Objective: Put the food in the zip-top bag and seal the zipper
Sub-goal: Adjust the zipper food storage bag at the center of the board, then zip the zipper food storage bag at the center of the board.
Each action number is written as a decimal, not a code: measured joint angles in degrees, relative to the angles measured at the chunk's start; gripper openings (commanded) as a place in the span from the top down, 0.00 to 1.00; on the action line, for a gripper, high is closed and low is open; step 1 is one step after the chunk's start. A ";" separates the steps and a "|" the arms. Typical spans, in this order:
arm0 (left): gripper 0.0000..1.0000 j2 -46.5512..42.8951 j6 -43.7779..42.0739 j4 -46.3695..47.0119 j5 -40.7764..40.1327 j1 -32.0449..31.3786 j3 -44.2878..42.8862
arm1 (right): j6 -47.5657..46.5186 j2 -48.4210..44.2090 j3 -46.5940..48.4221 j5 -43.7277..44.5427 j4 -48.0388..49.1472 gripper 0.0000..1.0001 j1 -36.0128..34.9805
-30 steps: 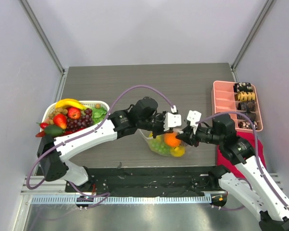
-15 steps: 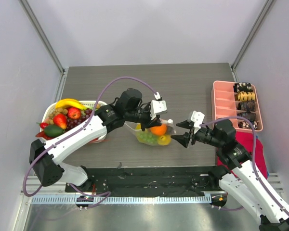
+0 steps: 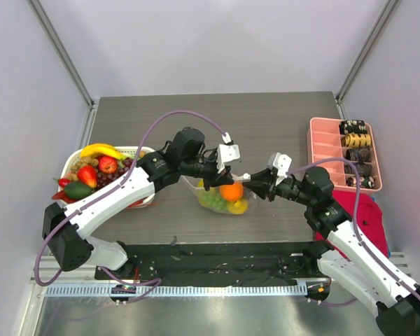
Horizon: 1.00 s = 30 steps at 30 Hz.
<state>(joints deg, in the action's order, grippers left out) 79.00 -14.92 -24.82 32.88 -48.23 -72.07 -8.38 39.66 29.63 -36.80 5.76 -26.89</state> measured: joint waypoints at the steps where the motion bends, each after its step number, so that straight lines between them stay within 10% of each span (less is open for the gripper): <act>1: 1.00 0.00 0.02 -0.07 0.13 0.00 -0.02 | 0.22 0.46 0.00 -0.37 0.63 0.75 0.00; 7: 0.94 0.57 0.00 -0.50 0.09 0.02 -0.13 | 1.05 1.57 0.07 -2.23 1.03 0.99 0.00; 10: 0.44 0.87 -0.11 -1.01 -0.39 0.02 -0.55 | 1.05 1.29 0.22 -2.32 0.22 0.99 0.00; 13: 0.34 0.90 0.42 -2.03 -0.76 0.04 -1.92 | 0.74 0.24 0.22 -2.10 -1.03 0.99 0.00; 24: 0.34 7.02 3.91 -2.78 1.27 -0.79 -14.03 | -1.60 -0.59 0.37 -2.05 -1.66 0.99 0.00; 30: 0.50 10.58 2.60 -4.68 2.60 -2.03 -14.88 | -2.03 -0.31 1.01 -2.05 -2.78 0.99 0.00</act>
<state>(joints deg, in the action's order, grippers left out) 89.58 -12.32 -29.50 35.48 -50.26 -86.96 -10.41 39.35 30.63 -38.85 2.98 -26.89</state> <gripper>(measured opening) 0.572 0.020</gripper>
